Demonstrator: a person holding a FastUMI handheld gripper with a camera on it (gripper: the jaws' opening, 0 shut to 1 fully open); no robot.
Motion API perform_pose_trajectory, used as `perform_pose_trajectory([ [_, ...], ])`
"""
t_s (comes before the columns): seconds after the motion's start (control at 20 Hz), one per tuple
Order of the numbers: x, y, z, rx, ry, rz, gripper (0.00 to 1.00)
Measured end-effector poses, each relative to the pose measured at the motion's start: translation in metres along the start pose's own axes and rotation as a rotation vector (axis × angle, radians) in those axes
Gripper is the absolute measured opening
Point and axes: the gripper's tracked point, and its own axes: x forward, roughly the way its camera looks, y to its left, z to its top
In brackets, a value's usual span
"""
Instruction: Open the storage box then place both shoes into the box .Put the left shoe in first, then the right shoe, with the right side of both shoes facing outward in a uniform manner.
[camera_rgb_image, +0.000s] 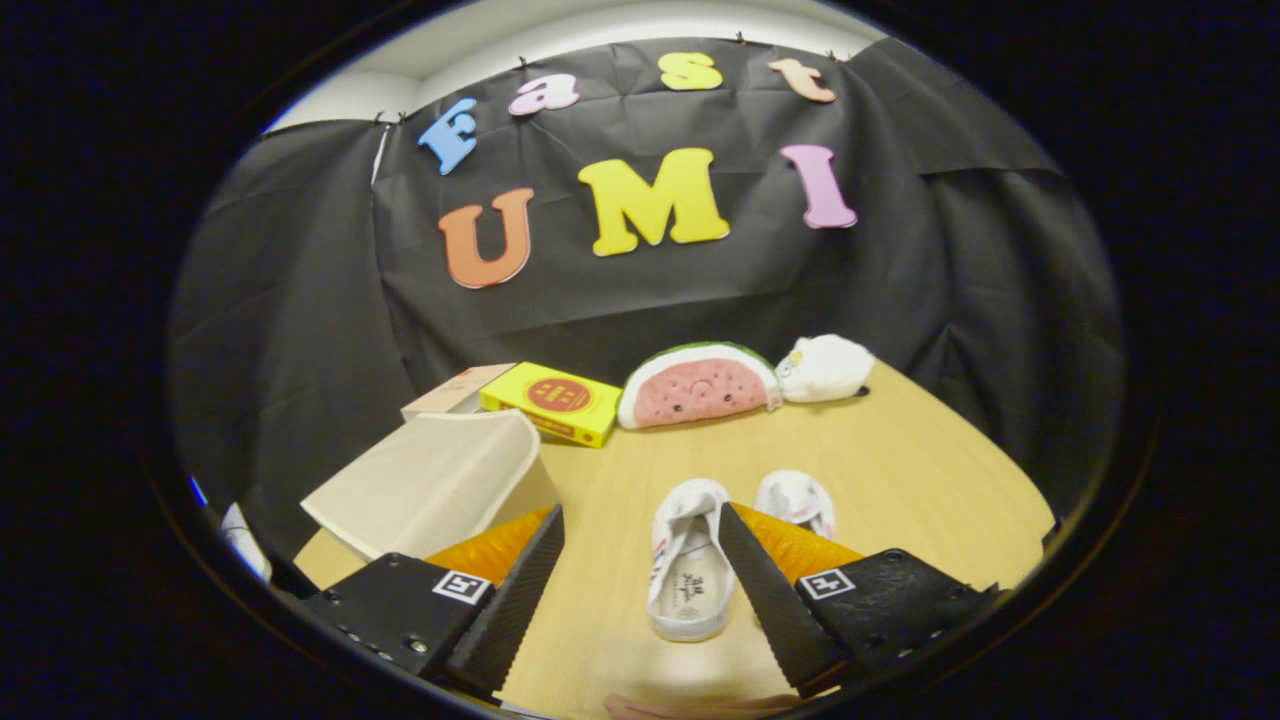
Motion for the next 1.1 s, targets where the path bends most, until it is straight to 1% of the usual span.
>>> perform_pose_trajectory([
  [0.1, 0.021, 0.018, -0.001, 0.040, 0.065, 0.100, 0.96],
  [0.35, 0.056, 0.071, -0.004, 0.203, 0.251, 0.403, 0.96],
  [0.5, 0.070, 0.090, -0.001, 0.265, 0.322, 0.517, 0.96],
  [0.6, 0.080, 0.101, -0.002, 0.332, 0.374, 0.598, 0.95],
  [0.65, 0.087, 0.108, -0.005, 0.365, 0.408, 0.629, 0.95],
  [0.7, 0.096, 0.110, -0.008, 0.394, 0.439, 0.643, 0.95],
  [0.8, 0.112, 0.109, -0.012, 0.443, 0.488, 0.653, 0.95],
  [0.85, 0.119, 0.108, -0.015, 0.473, 0.503, 0.654, 0.93],
  [1.0, 0.118, 0.118, -0.014, 0.540, 0.534, 0.731, 0.93],
  [1.05, 0.119, 0.117, -0.013, 0.547, 0.537, 0.744, 0.93],
  [1.1, 0.123, 0.115, -0.013, 0.561, 0.544, 0.733, 0.91],
])
